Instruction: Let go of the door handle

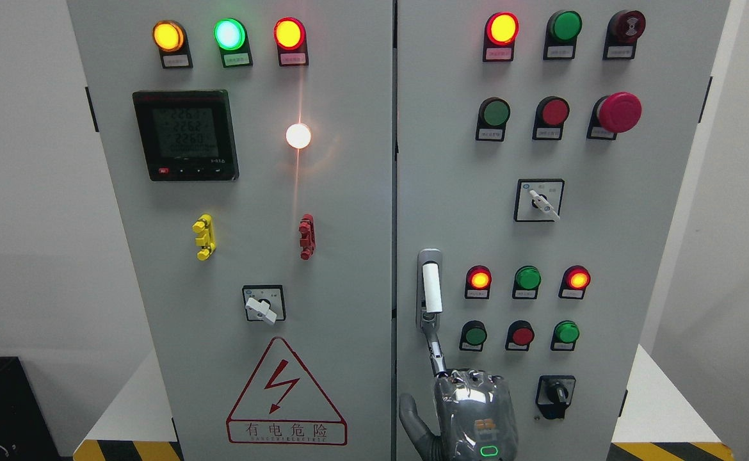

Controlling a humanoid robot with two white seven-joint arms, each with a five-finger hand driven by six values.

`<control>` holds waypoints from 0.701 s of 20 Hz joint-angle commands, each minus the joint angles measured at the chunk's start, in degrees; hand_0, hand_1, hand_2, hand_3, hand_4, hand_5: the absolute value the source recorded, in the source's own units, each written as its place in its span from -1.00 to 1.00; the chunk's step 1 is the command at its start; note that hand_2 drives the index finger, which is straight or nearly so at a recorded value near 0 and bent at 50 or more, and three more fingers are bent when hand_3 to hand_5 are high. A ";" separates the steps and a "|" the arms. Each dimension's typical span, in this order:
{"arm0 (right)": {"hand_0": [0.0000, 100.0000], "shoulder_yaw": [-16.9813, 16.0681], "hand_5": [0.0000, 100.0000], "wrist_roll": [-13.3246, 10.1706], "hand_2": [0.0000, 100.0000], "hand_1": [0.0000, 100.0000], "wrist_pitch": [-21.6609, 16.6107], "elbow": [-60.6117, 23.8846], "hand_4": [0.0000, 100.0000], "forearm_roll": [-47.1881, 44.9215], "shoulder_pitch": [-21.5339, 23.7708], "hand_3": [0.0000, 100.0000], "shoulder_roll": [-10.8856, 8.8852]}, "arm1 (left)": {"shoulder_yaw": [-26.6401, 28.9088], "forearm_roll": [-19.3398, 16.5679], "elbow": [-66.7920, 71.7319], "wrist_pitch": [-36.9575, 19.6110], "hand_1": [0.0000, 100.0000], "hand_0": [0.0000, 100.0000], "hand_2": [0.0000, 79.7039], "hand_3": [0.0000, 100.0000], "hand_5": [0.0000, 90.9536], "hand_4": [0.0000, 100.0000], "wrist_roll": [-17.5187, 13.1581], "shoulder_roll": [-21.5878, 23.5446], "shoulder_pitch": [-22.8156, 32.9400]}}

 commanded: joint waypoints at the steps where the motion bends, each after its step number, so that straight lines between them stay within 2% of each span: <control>1: 0.00 -0.02 1.00 -0.11 -0.97 -0.30 0.08 -0.11 1.00 0.00 -0.03 1.00 -0.01 | 0.00 0.00 -0.05 -0.05 0.11 -0.76 -1.00 -1.00 -1.00 -1.00 -0.05 0.00 0.00; 14: 0.00 -0.02 1.00 -0.11 -0.97 -0.30 0.08 -0.90 1.00 0.44 -0.38 1.00 -0.10 | 0.00 0.00 -0.05 -0.05 0.11 -0.76 -1.00 -1.00 -1.00 -1.00 -0.05 0.00 0.00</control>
